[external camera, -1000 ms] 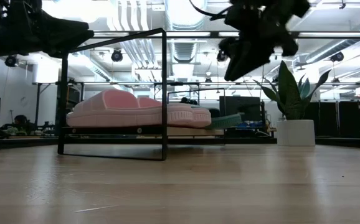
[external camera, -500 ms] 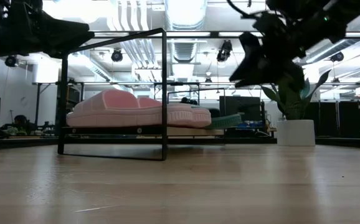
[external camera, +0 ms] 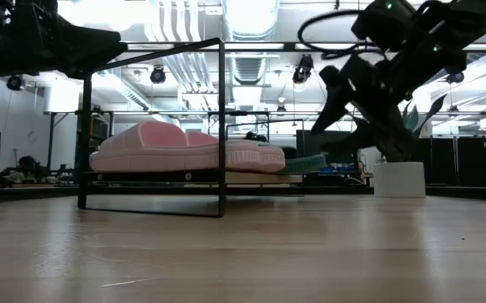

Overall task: Pick and place slides into the shelf
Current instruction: Put the top dark green slide on the shelf

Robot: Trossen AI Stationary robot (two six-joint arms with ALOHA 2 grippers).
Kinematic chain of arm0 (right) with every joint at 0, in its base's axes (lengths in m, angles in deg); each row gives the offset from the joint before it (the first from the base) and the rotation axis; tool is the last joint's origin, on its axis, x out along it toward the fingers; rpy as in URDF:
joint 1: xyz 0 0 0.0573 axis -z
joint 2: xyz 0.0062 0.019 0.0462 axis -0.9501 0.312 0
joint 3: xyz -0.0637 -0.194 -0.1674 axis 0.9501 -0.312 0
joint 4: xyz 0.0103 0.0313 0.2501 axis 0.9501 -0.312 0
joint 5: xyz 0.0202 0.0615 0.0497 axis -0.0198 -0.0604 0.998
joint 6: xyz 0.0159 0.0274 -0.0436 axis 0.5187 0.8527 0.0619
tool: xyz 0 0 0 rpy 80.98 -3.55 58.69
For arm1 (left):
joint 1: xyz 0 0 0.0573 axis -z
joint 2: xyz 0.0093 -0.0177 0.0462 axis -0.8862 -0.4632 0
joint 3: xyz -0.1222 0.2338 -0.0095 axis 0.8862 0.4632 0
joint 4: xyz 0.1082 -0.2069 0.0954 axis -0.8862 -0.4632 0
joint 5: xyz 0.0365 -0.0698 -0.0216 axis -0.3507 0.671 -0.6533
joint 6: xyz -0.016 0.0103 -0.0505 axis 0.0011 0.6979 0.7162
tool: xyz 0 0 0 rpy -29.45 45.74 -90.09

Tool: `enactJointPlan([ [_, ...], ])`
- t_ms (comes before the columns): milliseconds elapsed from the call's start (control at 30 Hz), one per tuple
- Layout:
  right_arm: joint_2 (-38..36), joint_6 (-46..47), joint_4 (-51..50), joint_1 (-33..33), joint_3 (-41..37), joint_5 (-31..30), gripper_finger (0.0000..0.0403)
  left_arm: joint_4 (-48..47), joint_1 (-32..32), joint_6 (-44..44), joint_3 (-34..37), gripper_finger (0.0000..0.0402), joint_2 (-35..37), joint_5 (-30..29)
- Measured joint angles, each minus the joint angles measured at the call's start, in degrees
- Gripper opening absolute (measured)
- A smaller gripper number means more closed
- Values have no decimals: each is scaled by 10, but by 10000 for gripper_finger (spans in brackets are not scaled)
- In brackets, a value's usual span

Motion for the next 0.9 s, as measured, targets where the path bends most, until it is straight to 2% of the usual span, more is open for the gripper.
enactJointPlan([
  [267, 60, -44, 63, 0, 0, -52, 220, 0, 0, 0, 0, 228, 0, 0],
  [433, 87, -67, 70, 0, 0, -60, 216, 0, 0, 0, 0, 228, 0, 0],
  [567, 96, -67, 100, 1, 0, -93, 216, 0, 0, 0, 0, 228, 0, 0],
  [900, 104, -74, 103, 19, 0, -97, 211, 0, 0, 0, 0, 228, 0, 0],
])
